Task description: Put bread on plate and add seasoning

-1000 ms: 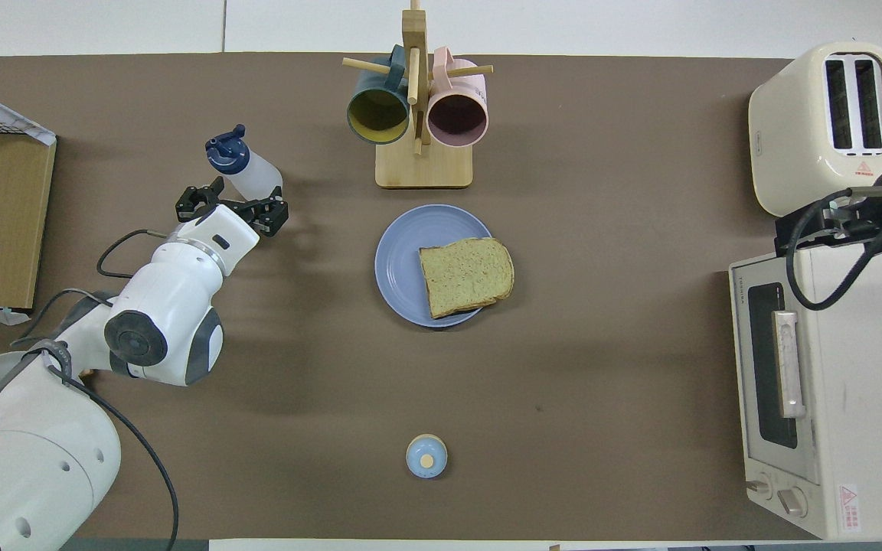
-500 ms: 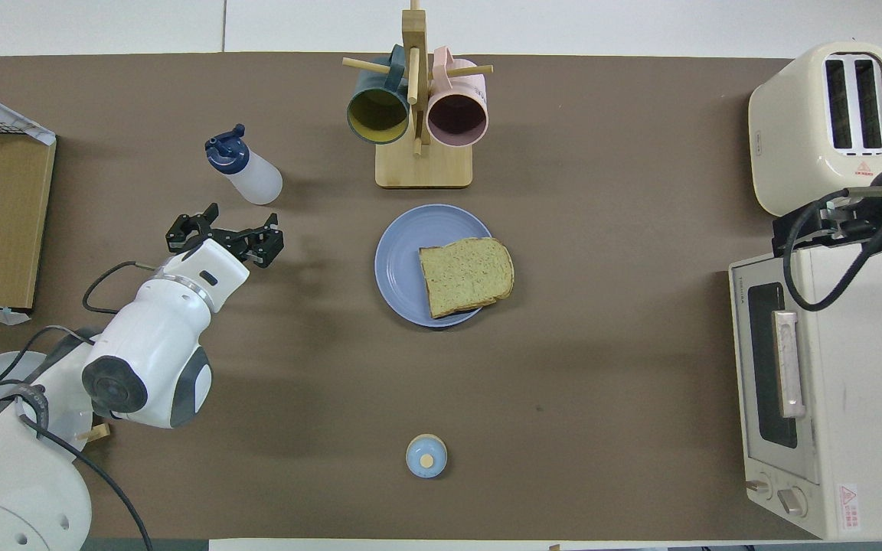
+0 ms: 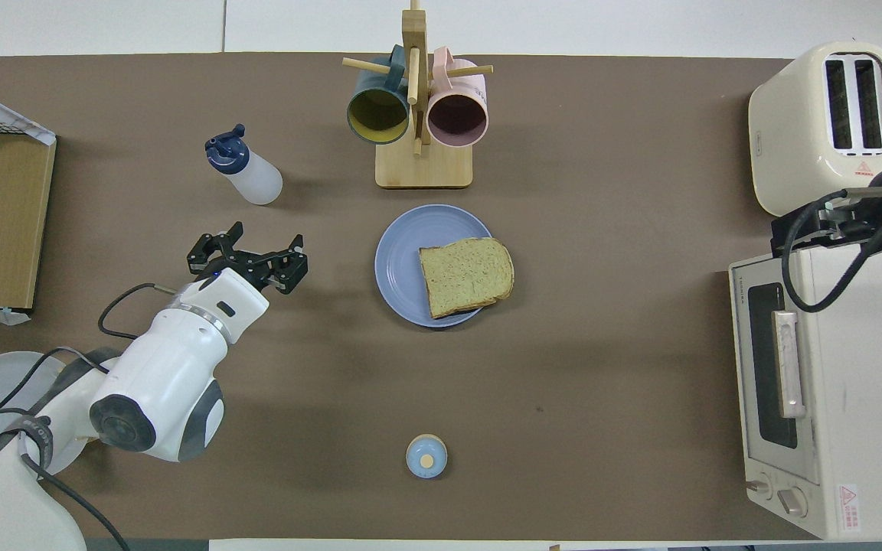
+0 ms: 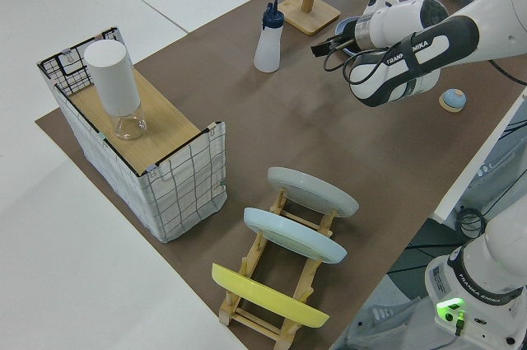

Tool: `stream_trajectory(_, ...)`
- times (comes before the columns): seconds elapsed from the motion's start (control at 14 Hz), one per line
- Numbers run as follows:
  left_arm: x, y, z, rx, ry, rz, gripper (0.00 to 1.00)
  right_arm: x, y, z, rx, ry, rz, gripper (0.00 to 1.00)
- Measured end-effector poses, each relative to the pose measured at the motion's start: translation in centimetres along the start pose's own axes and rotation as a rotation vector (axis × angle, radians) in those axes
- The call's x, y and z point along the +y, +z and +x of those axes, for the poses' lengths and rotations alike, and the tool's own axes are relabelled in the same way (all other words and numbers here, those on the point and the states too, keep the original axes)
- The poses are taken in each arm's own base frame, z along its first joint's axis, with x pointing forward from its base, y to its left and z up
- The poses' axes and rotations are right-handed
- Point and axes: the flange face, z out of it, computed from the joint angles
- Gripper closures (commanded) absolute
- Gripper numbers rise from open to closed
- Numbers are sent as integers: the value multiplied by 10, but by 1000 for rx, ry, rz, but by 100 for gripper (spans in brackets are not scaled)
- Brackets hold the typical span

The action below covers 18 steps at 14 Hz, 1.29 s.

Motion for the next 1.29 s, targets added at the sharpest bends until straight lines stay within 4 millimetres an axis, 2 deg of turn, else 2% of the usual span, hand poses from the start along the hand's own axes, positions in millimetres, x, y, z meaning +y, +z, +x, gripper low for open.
stream_trajectory(0.14, 14, -6, 11, -39, -14, -5, 0, 1, 0, 0, 0, 2, 0, 0)
stream_trajectory(0.29, 20, -14, 40, -99, -22, 16, 0, 2, 0, 0, 0, 4, 0, 0)
stream_trajectory(0.5, 24, -36, 89, -160, -30, 46, 0, 2, 0, 0, 0, 4, 0, 0)
stream_trajectory(0.71, 19, -58, 122, -241, -50, 85, 0, 3, 0, 0, 0, 5, 0, 0)
stream_trajectory(1.0, -16, -95, 173, -389, -131, 163, 0, 3, 0, 0, 0, 5, 0, 0)
stream_trajectory(1.29, -77, -130, 198, -506, -133, 199, 0, 3, 0, 0, 0, 5, 0, 0)
